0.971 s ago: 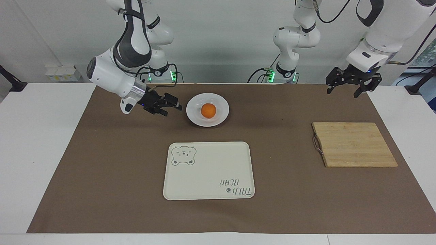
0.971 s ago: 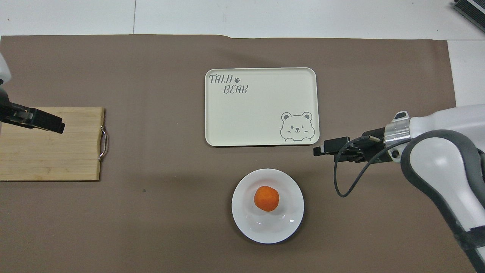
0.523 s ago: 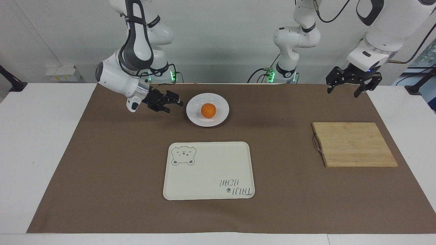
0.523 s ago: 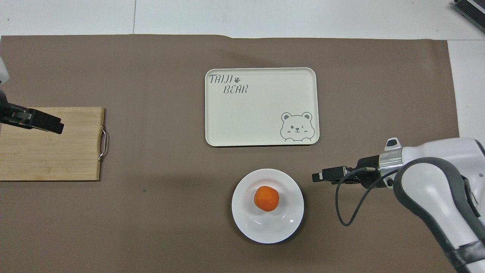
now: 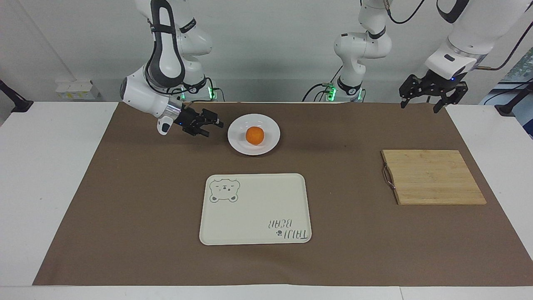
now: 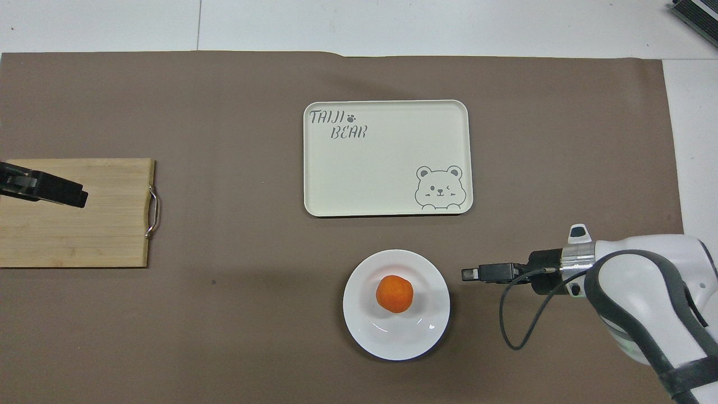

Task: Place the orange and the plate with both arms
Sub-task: 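Reach the right gripper to the rim of the white plate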

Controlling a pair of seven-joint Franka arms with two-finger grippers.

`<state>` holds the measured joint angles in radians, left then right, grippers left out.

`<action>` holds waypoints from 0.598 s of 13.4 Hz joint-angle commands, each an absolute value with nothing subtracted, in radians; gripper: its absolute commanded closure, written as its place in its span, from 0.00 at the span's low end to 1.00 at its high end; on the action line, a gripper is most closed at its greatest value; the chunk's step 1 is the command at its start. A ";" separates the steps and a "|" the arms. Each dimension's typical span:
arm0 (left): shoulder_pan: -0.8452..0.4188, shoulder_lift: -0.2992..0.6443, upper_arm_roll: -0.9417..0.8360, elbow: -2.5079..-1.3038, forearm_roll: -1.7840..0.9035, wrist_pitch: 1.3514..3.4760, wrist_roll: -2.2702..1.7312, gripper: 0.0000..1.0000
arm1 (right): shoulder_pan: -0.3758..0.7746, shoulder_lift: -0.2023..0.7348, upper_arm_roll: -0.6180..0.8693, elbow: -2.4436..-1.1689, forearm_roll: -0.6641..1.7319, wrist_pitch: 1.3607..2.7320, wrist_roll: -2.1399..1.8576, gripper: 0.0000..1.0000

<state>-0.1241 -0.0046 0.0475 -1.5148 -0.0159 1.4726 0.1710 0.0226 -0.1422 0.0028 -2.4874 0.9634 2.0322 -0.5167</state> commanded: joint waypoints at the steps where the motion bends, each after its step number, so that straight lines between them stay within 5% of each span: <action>1: -0.118 -0.031 0.041 -1.543 0.003 1.470 0.161 0.00 | 0.029 -0.129 0.008 -2.539 1.047 2.085 -0.639 0.00; 8: -0.115 -0.028 0.041 -1.537 0.002 1.471 0.163 0.00 | 0.103 -0.066 0.009 -2.589 1.239 2.177 -0.805 0.00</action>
<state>-0.1238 -0.0050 0.0479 -1.5152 -0.0158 1.4726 0.1710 0.0691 -0.0760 0.0039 -2.5704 1.1617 2.1319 -0.7506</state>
